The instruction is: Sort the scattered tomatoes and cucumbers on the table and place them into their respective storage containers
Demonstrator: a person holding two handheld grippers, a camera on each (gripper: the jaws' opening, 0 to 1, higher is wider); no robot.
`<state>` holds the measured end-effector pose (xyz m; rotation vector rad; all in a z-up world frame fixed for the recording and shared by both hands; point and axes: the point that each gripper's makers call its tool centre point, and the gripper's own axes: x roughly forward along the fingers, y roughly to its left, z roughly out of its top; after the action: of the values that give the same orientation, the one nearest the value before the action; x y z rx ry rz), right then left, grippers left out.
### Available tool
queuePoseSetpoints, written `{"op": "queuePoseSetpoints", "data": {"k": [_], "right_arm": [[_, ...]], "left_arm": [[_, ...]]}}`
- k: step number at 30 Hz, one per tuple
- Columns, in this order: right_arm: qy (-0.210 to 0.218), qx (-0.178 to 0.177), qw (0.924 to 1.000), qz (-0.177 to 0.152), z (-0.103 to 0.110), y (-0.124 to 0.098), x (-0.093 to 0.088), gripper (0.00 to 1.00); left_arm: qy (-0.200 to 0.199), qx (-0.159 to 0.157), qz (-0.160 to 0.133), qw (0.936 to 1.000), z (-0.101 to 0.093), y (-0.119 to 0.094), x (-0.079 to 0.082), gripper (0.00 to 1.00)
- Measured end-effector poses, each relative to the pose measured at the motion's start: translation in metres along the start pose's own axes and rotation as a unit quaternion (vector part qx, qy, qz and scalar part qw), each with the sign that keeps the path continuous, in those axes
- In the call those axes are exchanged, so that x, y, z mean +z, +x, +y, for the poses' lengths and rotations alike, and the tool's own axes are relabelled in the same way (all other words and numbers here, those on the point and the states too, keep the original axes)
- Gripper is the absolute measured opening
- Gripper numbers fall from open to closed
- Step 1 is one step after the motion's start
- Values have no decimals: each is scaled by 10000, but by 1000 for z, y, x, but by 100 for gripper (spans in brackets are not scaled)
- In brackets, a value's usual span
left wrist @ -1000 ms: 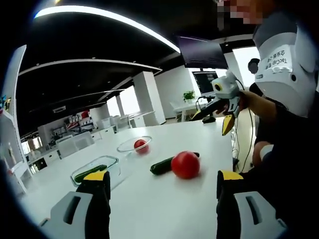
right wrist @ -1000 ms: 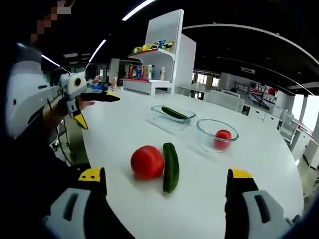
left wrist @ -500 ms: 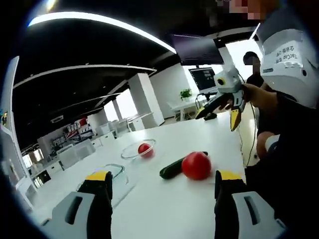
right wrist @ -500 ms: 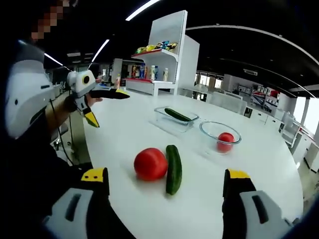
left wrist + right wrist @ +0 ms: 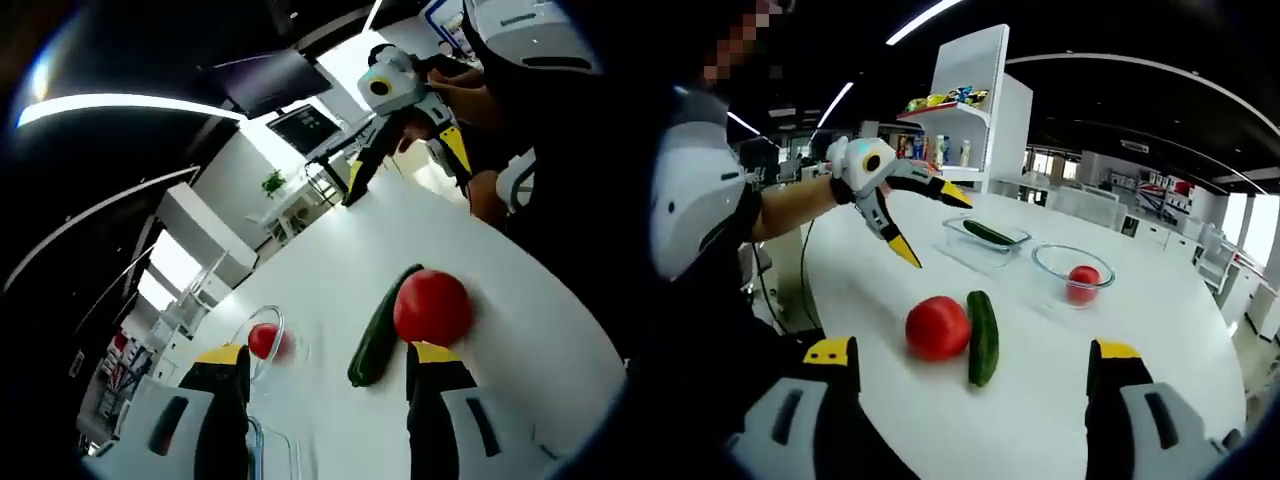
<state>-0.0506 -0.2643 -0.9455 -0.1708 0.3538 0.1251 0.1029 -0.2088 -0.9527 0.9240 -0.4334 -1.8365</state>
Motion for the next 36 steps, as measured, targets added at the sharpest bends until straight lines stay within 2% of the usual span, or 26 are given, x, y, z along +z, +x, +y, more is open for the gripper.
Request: {"op": "queuePoseSetpoints", "data": {"k": [2, 4, 6, 9, 12, 15, 17, 19, 20, 21, 23, 28, 31, 36], "right_arm": [[21, -61, 10000, -8, -3, -5, -1, 90], [49, -118, 9999, -25, -5, -10, -1, 90], [76, -158, 9998, -43, -7, -14, -1, 90], [134, -202, 9997, -75, -9, -17, -1, 89], [148, -223, 9996, -63, -9, -17, -3, 89], [173, -225, 9996, -59, -10, -16, -5, 89], [194, -233, 9995, -52, -10, -16, -6, 89], [200, -247, 9995, -53, -11, -17, -7, 89], [217, -257, 9994, -55, -11, -17, -8, 89], [229, -261, 9994, -54, -12, -18, -9, 89], [255, -284, 9993, -48, -13, -19, -10, 89], [301, -322, 9990, -23, -16, -20, -15, 89], [329, -344, 9989, -6, -19, -21, -18, 89], [349, -365, 9987, 29, -21, -20, -21, 88]], "left_arm": [[117, -266, 13, 9996, -1, 12, -6, 61], [412, -616, 81, 9972, -6, 22, -15, 56], [741, -942, 196, 9926, -11, 31, -23, 55], [850, -1481, 297, 9849, -21, 44, -29, 50], [1122, -1755, 530, 9766, -23, 56, -36, 44], [847, -2172, 310, 9719, -30, 68, -23, 38], [892, -2491, 470, 9632, -36, 72, -26, 36], [1064, -2596, 648, 9576, -36, 79, -33, 35], [1052, -2708, 659, 9546, -38, 81, -33, 35], [1000, -2744, 646, 9542, -39, 85, -32, 35], [943, -2977, 638, 9478, -47, 88, -30, 32], [928, -3277, 722, 9374, -61, 98, -31, 31], [862, -3307, 703, 9372, -62, 102, -27, 28], [988, -3398, 745, 9323, -65, 101, -24, 24]]}}
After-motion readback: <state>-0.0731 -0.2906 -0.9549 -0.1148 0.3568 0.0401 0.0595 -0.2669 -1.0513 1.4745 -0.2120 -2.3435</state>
